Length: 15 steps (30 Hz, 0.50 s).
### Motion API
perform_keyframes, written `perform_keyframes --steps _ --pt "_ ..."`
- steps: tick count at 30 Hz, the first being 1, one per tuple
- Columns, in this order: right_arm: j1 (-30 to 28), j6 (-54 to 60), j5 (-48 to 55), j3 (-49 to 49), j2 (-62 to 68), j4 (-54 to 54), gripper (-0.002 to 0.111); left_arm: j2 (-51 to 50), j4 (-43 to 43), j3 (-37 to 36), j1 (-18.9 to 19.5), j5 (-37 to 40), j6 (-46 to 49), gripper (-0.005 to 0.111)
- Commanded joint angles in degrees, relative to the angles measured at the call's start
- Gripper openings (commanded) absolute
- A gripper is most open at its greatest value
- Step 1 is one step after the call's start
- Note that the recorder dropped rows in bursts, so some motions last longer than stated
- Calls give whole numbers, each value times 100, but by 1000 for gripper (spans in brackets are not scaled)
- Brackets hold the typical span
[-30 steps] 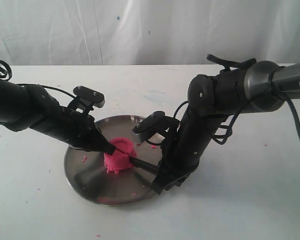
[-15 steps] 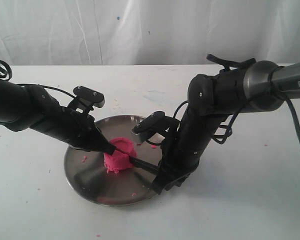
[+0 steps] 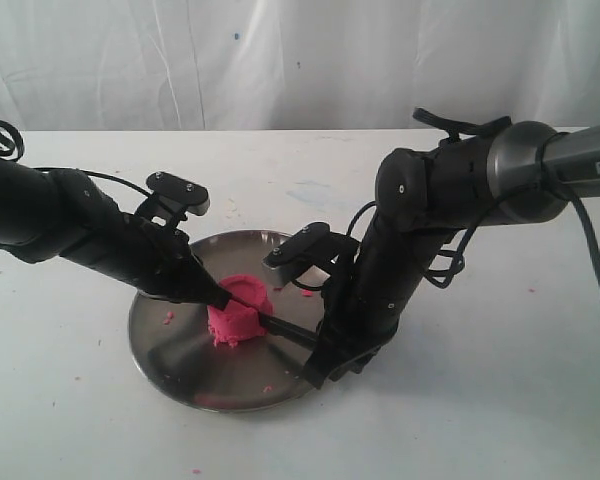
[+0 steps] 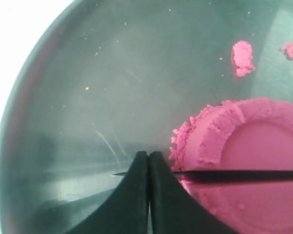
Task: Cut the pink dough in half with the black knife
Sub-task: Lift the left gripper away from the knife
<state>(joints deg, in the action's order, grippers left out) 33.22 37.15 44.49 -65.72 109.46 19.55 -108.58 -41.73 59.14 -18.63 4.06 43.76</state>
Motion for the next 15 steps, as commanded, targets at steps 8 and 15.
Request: perform_keyframes --steps 8,15 --pt "6 155 107 35 118 11 0 432 124 167 10 392 -21 0" --pt "6 155 247 -44 118 11 0 1598 367 167 10 470 -31 0"
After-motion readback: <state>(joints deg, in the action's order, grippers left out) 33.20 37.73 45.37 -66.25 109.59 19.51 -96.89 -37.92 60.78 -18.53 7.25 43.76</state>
